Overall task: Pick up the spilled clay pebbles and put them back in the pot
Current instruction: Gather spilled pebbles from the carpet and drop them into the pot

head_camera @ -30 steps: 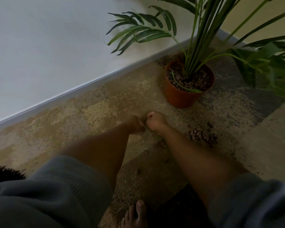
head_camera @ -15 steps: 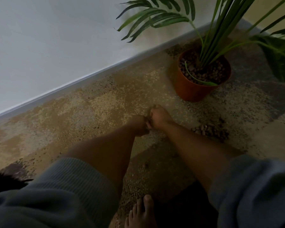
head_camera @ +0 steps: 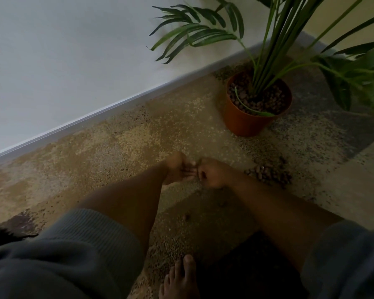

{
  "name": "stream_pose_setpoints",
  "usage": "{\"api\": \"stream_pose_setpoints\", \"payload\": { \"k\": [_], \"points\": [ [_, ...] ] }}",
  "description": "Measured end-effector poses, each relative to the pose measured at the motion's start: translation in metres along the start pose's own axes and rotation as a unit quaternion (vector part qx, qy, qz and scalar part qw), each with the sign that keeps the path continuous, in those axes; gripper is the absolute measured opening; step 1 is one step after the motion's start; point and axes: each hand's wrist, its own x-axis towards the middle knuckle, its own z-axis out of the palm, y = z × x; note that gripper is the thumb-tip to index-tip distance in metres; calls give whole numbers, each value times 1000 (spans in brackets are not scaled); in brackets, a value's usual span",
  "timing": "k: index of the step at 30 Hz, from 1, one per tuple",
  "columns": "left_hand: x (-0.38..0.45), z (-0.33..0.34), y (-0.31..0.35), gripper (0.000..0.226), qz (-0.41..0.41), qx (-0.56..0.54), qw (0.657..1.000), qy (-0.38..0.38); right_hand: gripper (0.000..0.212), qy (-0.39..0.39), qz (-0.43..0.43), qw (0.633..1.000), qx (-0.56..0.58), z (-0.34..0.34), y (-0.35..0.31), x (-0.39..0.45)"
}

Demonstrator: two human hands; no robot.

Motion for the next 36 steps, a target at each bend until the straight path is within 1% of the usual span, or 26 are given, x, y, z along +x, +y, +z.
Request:
{"api": "stream_pose_setpoints", "payload": {
  "k": [2,4,5,6,7,8,9,10,12,13,15,17,20,21,23,24,25,27,29,31,32,33,34,35,36],
  "points": [
    [-6,1,1,22,2,-55,998,-2,16,0,-24,1000,-9,0,4,-9],
    [-7,6,-1,18,8,-31,999,11,21,-22,-35,999,-19,0,5,-14],
    [-6,9,-3,16,14,20,999,26,23,-33,-25,999,-13,0,5,-16],
    [-5,12,-7,13,19,95,994,43,22,-37,-12,999,-1,1,6,-18],
    [-4,14,-12,11,22,183,981,58,17,-34,3,999,18,4,7,-19],
    [-2,15,-17,9,28,267,961,67,11,-26,18,999,41,5,9,-20],
    [0,15,-22,6,38,335,939,66,10,-19,28,998,55,7,10,-22],
    [1,16,-26,8,50,385,919,61,14,-13,30,998,53,8,12,-24],
    [3,21,-36,18,75,450,887,72,14,-11,30,999,31,8,15,-26],
    [2,24,-39,23,85,470,874,88,13,-7,32,999,22,7,16,-27],
    [0,29,-46,28,98,481,865,104,14,4,32,999,7,5,17,-27],
    [2,33,-53,24,114,493,856,106,14,17,31,999,-14,5,18,-28],
    [3,35,-59,10,136,517,834,136,8,34,25,999,-31,7,21,-30],
    [2,36,-60,9,138,520,830,145,8,37,25,998,-32,8,21,-31],
    [0,37,-61,18,143,523,826,153,10,42,28,998,-26,10,23,-32],
    [-1,37,-61,20,140,512,834,151,11,45,28,998,-23,11,23,-32],
    [-2,36,-61,21,134,489,849,149,12,47,28,998,-22,12,23,-33],
    [-5,36,-60,19,107,399,898,152,13,55,28,998,-30,15,23,-34],
    [-10,37,-58,18,63,255,952,155,15,67,33,996,-41,18,22,-35],
    [-16,38,-57,22,33,72,986,148,15,82,47,995,-30,20,21,-37],
    [-20,38,-57,23,22,-28,989,143,15,91,57,994,-8,20,21,-37],
    [-23,36,-59,24,16,-105,984,140,14,98,72,992,34,19,21,-37],
    [-24,34,-61,25,14,-148,979,139,14,105,93,985,98,18,21,-37],
    [-26,32,-63,25,15,-154,978,138,14,110,119,969,188,15,21,-37],
    [-28,31,-65,24,15,-131,981,143,14,111,153,933,305,12,22,-36]
  ]
}}
